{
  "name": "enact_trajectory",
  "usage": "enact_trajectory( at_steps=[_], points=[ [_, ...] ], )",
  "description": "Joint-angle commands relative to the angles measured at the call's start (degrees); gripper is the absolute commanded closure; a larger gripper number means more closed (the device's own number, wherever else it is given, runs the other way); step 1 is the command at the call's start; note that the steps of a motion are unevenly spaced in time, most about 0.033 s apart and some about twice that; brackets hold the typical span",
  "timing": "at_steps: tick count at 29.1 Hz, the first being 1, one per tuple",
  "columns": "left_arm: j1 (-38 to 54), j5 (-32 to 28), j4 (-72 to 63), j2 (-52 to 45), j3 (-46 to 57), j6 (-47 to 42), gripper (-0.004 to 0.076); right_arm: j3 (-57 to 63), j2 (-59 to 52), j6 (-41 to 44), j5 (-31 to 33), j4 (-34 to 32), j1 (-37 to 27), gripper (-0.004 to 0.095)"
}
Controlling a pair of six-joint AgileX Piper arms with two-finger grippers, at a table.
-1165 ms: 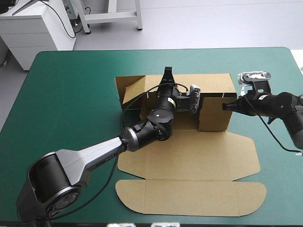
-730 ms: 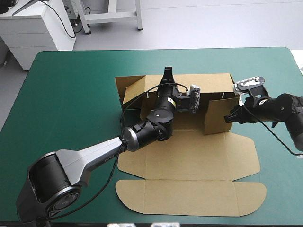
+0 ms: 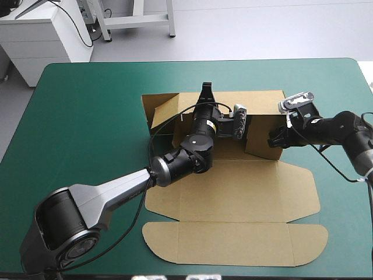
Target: Fold the box
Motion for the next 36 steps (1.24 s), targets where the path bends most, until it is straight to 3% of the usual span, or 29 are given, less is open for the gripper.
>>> enact_trajectory(
  at_steps=[1, 2, 4, 18, 22, 28, 30, 36],
  points=[
    [-0.05, 1.9, -6.58, -0.86, 0.1, -0.86, 0.0732, -1.2, 0.07, -0.03, -3.67, 6.24, -0.2, 0.0673],
    [-0.05, 1.9, -5.0, -0.86, 0.1, -0.86, 0.0732, -1.2, 0.59, -0.7, -3.81, 9.04, -0.2, 0.0815],
    [-0.05, 1.78, -3.8, -0.86, 0.1, -0.86, 0.0732, -1.2, 1.21, -0.7, -4.06, 10.71, -0.2, 0.0928],
    [-0.05, 1.53, -2.94, -0.86, 0.1, -4.03, 0.0716, -1.11, 2.36, -0.25, -4.3, 8.4, -0.2, 0.0912],
    [-0.05, 1.53, -2.94, -0.86, 0.1, -4.07, 0.0593, -1.11, 2.36, -0.25, -4.3, 8.4, -0.2, 0.0906],
    [-0.16, 1.53, -2.94, -0.86, 0.1, -7.84, 0.022, -1.11, 2.36, 0.59, -4.77, 8.4, -0.2, 0.0906],
    [-0.68, 1.66, -2.64, -0.86, 0.1, -10.45, 0.021, -1.11, 2.36, 1.05, -5.04, 7.87, -0.2, 0.0906],
    [-4.04, 2.19, -0.61, -2.1, 0.1, -12.1, 0.0278, -1.11, 2.36, 3.24, -6.2, 5.02, -0.2, 0.0905]
  ],
)
